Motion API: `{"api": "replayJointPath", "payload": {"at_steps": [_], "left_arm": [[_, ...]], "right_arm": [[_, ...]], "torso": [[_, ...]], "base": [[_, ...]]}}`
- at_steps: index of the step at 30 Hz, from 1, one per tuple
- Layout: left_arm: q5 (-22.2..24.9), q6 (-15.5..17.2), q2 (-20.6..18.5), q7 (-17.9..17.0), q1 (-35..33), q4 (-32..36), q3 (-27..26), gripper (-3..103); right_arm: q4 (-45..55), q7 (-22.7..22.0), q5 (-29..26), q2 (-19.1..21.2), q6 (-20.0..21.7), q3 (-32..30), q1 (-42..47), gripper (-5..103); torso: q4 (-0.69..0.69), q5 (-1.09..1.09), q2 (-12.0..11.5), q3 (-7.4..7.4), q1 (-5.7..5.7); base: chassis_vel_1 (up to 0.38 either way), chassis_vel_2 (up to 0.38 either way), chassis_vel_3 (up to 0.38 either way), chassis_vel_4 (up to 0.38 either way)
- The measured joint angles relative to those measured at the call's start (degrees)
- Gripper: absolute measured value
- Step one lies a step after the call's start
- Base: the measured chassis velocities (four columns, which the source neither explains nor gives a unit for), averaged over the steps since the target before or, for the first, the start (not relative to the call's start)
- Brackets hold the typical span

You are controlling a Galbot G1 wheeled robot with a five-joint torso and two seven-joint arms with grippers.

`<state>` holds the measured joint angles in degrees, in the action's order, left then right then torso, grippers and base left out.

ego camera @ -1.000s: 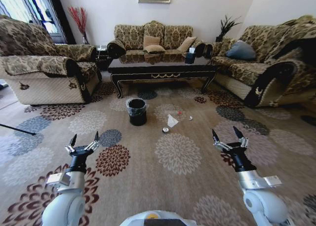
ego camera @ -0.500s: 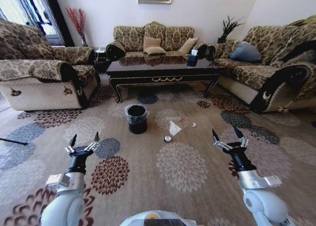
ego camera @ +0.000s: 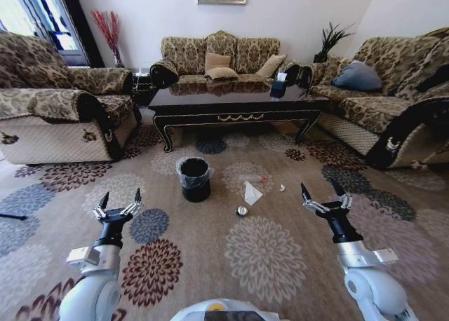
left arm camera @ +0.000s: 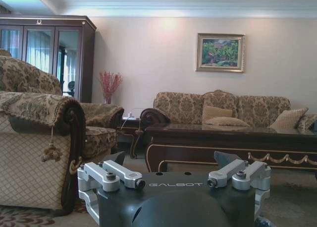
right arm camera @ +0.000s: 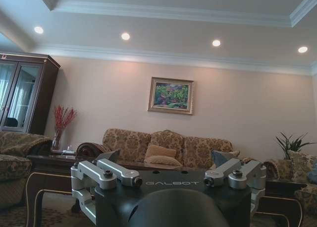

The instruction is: Move to the front of the table and pick up the trash from the floor, then place it into the trash bin.

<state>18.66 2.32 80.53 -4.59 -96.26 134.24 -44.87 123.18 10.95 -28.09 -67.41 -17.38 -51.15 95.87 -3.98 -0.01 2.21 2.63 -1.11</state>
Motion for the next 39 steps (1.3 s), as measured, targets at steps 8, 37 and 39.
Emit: {"api": "replayJointPath", "payload": {"at_steps": [8,37,39], "left_arm": [[-0.15,-0.12,0.08,0.00,-0.18,0.06,0.00,100],[-0.83,-0.55,0.77,-0.03,-0.67,0.20,-0.02,100],[-0.84,-0.56,0.78,-0.03,-0.67,0.20,-0.02,100]], "right_arm": [[-0.30,0.00,0.02,-0.35,0.00,0.25,-0.24,100],[-1.46,-0.34,0.06,-0.54,-0.20,0.99,-1.49,100],[-1.46,-0.34,0.07,-0.53,-0.20,1.00,-1.50,100]], "torso": [[0.00,0.01,0.00,0.02,-0.02],[0.00,0.01,0.02,0.02,-0.01],[0.00,0.01,0.02,0.02,-0.01]], "base": [[-0.184,0.188,0.182,-0.188],[-0.121,0.117,0.122,-0.117],[-0.118,0.105,0.111,-0.110]]}}
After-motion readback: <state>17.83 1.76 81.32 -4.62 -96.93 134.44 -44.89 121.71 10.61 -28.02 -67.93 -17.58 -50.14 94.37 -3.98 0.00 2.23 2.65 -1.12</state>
